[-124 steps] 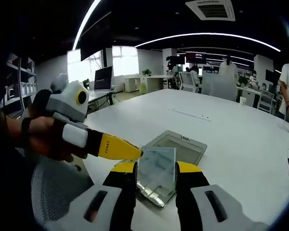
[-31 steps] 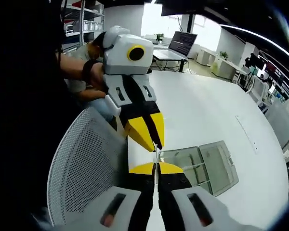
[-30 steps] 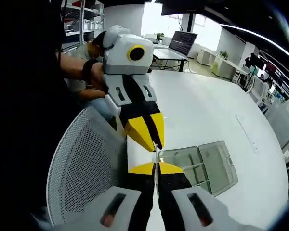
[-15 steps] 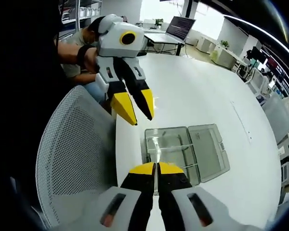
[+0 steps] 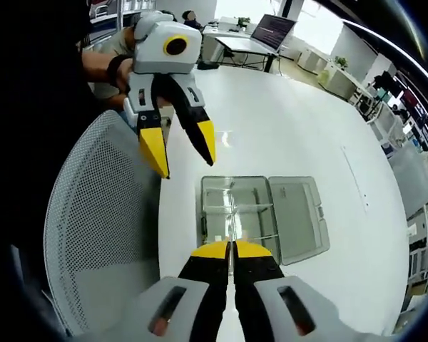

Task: Insert the divider into the dual guide fixture by aligning both edges with the guide slots and pushing it downward to the bottom, including one-sided entry, uneven engagement, binding, and posture correction.

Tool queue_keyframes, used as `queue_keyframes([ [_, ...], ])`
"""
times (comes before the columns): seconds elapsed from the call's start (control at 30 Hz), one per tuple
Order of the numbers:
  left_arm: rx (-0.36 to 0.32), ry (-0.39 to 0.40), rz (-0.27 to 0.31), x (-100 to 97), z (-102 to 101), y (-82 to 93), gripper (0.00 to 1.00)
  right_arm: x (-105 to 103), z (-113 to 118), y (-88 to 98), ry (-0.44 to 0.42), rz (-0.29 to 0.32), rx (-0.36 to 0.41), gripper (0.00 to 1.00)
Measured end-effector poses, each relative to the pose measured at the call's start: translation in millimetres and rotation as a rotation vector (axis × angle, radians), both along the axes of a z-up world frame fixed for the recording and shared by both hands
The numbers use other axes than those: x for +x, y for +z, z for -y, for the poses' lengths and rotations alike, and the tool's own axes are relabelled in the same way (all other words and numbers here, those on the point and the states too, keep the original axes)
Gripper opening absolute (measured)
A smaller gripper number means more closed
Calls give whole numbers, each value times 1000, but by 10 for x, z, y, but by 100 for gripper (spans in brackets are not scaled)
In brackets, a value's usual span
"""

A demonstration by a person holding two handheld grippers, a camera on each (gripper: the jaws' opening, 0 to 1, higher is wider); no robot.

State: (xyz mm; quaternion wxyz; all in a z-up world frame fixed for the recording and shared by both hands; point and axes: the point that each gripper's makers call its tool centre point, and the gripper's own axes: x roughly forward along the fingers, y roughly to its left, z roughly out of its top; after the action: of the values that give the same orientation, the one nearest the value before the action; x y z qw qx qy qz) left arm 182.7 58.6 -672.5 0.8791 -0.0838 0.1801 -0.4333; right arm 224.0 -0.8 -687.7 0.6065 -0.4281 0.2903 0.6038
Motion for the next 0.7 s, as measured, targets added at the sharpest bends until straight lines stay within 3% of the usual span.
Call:
queue_keyframes([
  [0.33,-5,-16,-5,-36,37,-24,42,138,122,-99,20,8,-87,0],
  [0.7,12,-17,0,-5,23,-54,53,175,140,-183,40,-7,-124,0],
])
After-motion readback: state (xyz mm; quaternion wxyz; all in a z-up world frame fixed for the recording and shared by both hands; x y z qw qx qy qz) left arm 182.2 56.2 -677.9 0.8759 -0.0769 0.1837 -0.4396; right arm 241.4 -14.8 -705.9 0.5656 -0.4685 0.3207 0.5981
